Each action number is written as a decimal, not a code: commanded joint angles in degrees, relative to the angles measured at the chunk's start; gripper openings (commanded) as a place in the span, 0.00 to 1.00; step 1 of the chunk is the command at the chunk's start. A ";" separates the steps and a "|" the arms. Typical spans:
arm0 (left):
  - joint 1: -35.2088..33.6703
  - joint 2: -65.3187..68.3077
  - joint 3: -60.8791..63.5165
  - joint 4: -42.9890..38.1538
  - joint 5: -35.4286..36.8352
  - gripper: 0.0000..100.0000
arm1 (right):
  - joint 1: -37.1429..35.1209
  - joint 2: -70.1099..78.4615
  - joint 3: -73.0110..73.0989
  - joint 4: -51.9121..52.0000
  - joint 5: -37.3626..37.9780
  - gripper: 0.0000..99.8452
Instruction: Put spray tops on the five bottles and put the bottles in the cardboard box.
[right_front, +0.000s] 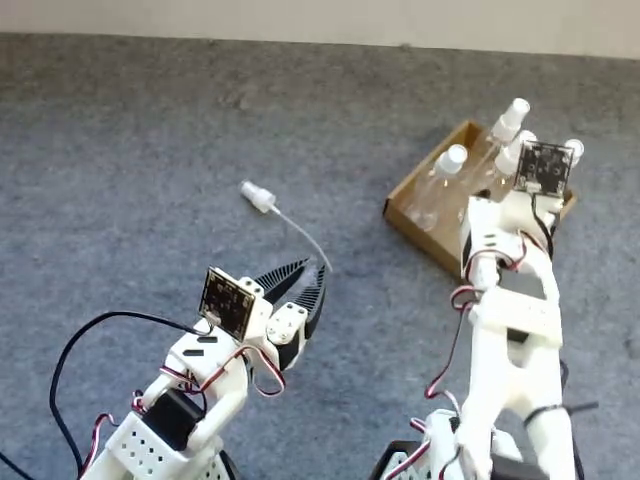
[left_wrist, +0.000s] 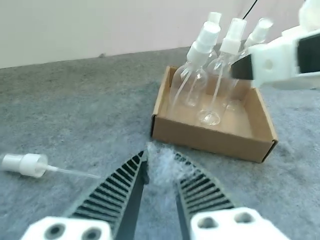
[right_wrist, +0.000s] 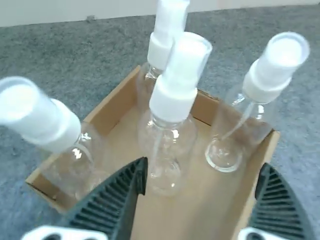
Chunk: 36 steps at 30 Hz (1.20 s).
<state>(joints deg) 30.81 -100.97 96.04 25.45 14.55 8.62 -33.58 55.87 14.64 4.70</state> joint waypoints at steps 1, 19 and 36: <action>-4.35 -1.01 -0.92 4.92 -1.14 0.01 | 1.80 -8.75 0.40 5.32 2.90 0.31; -29.93 -1.01 -6.11 8.53 -6.68 0.01 | 2.59 -35.91 7.78 29.41 4.57 0.31; -49.89 -1.01 -5.49 28.40 -10.37 0.01 | -14.29 -33.27 -19.65 65.54 8.62 0.31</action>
<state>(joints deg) -14.55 -101.05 92.70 53.67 4.88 -1.14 -72.62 46.73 76.09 12.70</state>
